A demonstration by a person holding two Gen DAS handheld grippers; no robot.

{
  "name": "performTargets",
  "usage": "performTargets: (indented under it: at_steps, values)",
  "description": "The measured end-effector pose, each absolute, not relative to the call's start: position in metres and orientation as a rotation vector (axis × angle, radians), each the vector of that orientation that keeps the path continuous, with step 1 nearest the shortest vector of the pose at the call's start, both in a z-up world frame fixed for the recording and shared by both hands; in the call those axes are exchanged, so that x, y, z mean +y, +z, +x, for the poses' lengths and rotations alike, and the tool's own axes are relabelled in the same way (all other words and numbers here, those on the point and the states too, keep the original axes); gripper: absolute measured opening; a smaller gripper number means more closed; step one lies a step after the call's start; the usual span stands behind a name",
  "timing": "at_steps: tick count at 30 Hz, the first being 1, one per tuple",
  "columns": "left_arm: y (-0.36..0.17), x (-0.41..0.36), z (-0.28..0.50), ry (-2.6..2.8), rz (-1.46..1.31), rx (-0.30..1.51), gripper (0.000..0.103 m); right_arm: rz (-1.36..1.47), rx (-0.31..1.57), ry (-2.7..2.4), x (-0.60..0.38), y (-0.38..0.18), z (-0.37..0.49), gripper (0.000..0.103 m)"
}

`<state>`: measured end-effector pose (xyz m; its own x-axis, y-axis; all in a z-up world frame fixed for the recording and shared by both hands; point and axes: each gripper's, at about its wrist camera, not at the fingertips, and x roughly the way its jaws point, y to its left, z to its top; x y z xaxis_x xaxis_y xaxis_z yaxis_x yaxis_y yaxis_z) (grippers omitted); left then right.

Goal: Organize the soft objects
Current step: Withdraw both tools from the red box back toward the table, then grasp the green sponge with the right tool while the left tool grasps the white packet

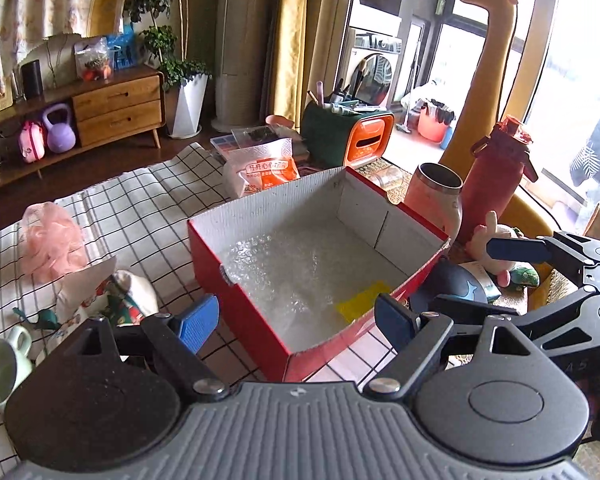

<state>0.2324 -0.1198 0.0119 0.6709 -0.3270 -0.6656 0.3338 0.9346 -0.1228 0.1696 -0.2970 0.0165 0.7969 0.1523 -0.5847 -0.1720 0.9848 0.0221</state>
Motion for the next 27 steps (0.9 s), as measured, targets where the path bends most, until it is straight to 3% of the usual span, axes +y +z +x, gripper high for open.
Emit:
performTargets:
  at_steps: [8,11,27]
  values:
    - [0.023,-0.079,0.186,-0.359,-0.002,0.688,0.088,-0.016,0.567,0.243,-0.269,0.02,0.138,0.103]
    - [0.024,-0.061,0.174,-0.344,-0.018,0.669,0.103,-0.016,0.552,0.271,-0.258,0.018,0.129,0.103]
    - [-0.017,0.015,0.119,-0.218,-0.102,0.6,0.103,-0.076,0.578,0.438,-0.184,-0.021,0.103,0.103]
